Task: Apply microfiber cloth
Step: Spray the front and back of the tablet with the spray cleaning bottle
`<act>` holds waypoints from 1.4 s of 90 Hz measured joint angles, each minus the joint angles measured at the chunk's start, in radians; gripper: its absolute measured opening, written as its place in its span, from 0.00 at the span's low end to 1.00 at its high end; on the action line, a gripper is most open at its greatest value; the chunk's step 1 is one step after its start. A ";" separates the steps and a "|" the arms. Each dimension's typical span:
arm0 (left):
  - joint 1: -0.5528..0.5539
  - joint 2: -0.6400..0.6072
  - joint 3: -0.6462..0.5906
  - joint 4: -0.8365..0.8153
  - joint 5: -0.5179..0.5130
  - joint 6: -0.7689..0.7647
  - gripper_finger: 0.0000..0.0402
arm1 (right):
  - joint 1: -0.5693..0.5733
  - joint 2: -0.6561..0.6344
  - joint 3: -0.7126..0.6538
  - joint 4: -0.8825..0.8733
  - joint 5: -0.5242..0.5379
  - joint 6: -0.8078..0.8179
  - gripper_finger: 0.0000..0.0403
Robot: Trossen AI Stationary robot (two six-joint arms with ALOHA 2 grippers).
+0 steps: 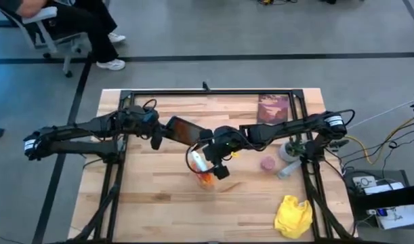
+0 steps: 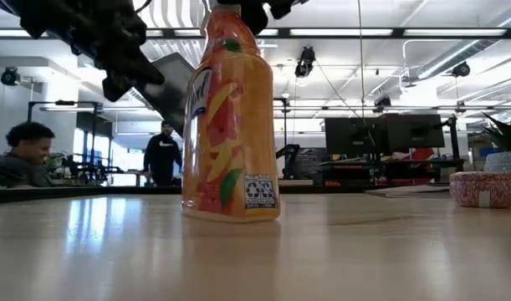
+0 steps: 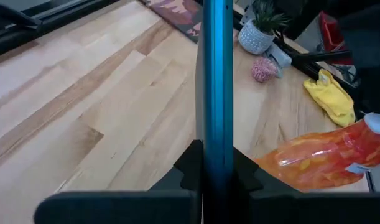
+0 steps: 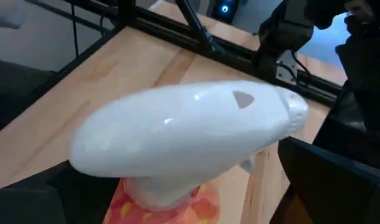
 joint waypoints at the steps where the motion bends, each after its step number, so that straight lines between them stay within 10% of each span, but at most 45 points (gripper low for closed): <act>1: 0.000 0.000 -0.001 0.004 0.000 0.000 0.03 | 0.000 0.000 0.000 0.000 0.000 0.000 0.99; 126: -0.015 -0.036 0.038 -0.004 0.002 -0.083 0.03 | -0.011 0.000 -0.202 0.398 -0.078 -0.018 0.93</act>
